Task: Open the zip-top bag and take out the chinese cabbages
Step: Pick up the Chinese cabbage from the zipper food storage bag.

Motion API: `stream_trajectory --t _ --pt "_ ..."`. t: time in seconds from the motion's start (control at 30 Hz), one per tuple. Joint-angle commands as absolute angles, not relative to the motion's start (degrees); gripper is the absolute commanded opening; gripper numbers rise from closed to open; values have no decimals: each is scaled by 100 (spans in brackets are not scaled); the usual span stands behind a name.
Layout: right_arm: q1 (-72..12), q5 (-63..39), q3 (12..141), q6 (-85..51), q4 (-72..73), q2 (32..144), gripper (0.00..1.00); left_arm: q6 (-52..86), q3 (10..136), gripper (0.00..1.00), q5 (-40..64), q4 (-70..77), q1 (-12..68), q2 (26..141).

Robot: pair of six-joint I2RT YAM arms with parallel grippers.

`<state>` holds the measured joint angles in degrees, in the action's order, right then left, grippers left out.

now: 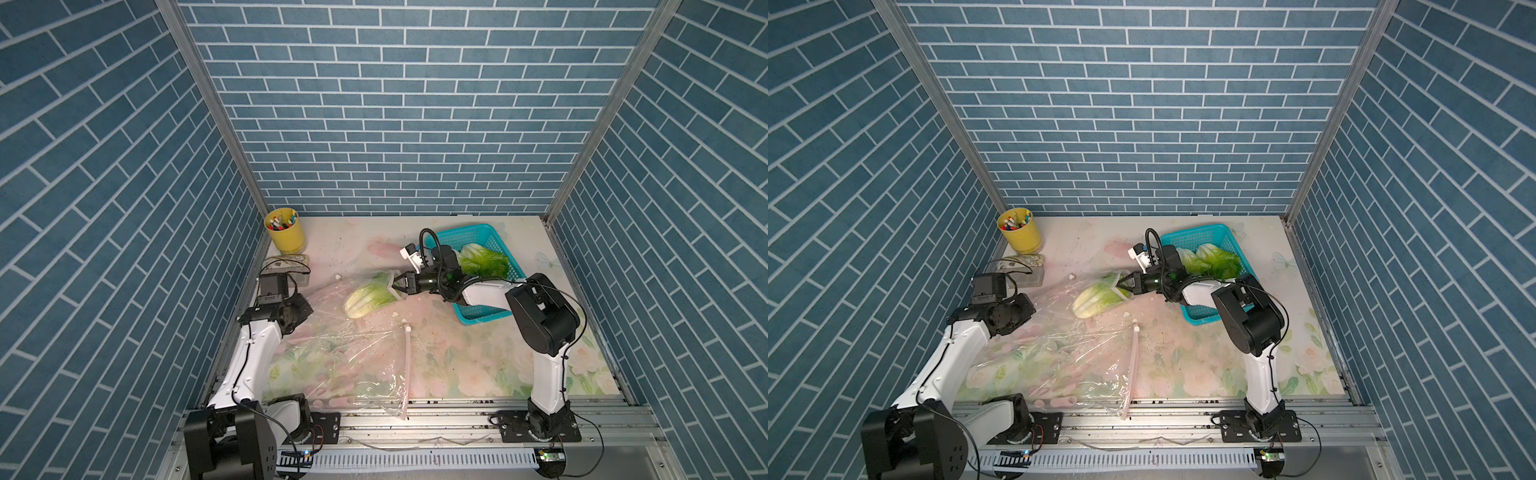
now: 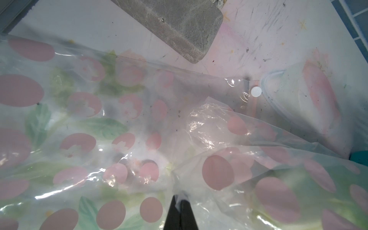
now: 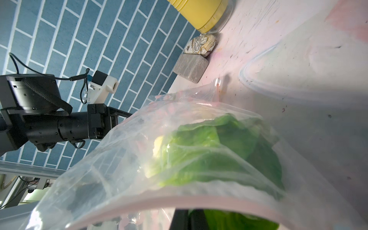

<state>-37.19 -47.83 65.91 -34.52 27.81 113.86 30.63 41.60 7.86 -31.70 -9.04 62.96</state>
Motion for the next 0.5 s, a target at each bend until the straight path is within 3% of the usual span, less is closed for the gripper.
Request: stream_trajectory --t 0.0,0.07,0.17,0.3,0.47 --pt "-3691 -4838 6602 -3166 2610 11206 5 3087 4020 0 717 -3114 -984 6147" --pt "-3691 -4848 6715 -3054 2403 11316 31 3094 3856 0 809 -3062 -984 6167" --pt "-3691 -4922 6901 -2926 2270 11479 53 3093 3732 0 949 -2973 -984 6243" --pt "-3700 -5276 7418 -2685 1706 11820 61 3059 3726 0 1121 -2954 -984 6370" --pt "-3825 -5373 7650 -2398 1310 12015 62 3045 3744 0 1247 -2920 -984 6430"
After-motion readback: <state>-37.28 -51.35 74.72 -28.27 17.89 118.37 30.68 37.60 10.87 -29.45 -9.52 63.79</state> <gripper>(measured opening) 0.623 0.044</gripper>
